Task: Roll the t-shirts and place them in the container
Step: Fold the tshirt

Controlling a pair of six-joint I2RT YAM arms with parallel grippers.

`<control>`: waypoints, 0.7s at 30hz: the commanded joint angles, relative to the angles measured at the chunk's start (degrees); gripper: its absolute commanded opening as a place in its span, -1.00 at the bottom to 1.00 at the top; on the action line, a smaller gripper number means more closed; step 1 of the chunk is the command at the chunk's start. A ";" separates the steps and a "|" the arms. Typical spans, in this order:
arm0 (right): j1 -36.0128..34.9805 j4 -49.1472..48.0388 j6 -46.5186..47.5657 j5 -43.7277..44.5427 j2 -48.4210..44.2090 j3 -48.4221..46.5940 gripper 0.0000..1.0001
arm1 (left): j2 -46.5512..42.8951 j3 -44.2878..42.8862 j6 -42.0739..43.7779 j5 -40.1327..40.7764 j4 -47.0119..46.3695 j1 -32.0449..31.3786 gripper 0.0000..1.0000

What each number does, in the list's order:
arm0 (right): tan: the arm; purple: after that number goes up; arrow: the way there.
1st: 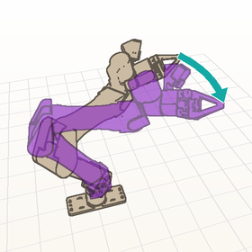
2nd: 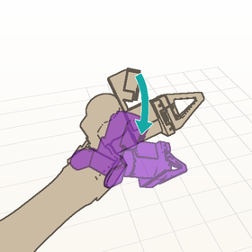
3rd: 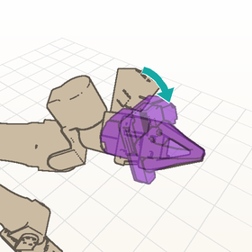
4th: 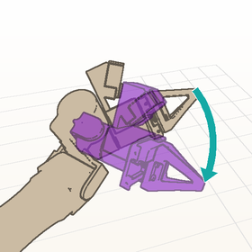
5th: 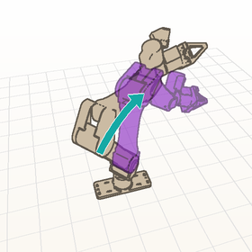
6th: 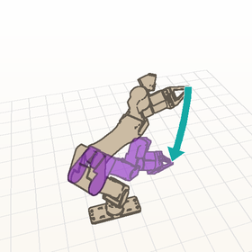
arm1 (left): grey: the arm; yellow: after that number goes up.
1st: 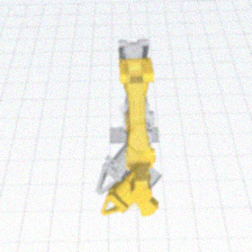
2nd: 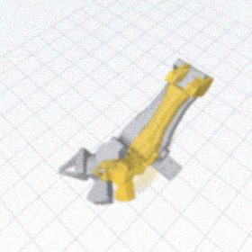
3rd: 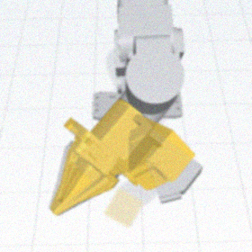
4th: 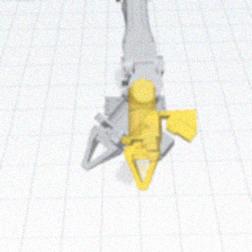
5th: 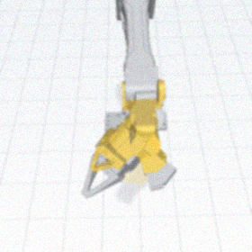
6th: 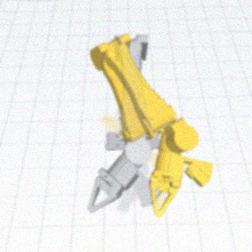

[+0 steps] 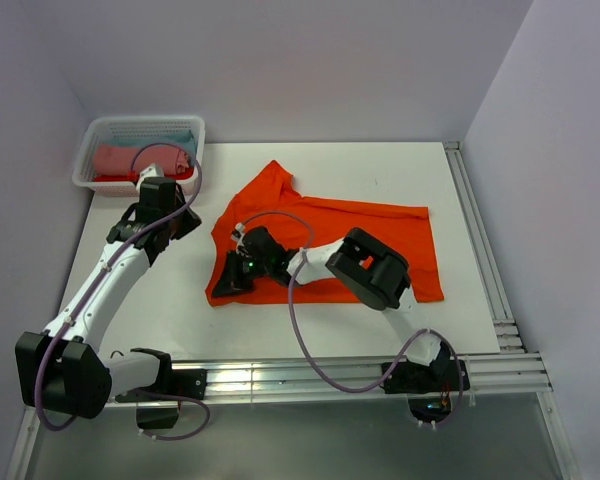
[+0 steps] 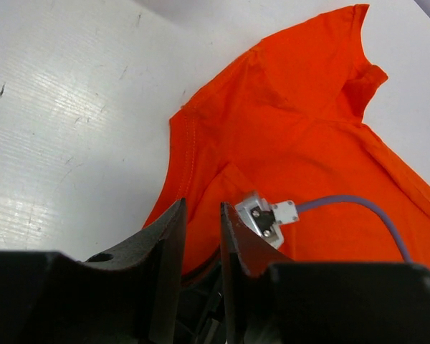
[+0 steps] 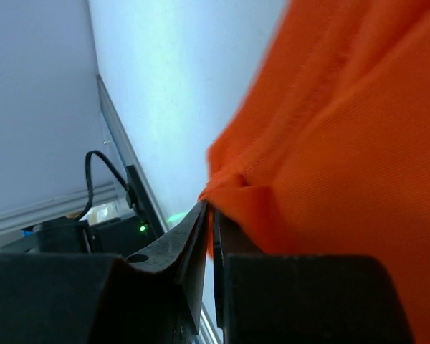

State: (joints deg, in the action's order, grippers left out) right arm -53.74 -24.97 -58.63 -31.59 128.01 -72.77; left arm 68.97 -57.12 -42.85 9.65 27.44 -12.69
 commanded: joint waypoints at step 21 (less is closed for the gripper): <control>-1.11 -0.97 3.69 0.21 -2.76 4.40 -0.72 | -3.14 -0.01 0.66 -3.06 -0.46 -0.23 -0.35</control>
State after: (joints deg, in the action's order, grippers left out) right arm -54.15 -27.42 -56.47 -32.47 125.21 -66.94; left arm 67.35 -57.12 -42.70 7.70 27.70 -12.73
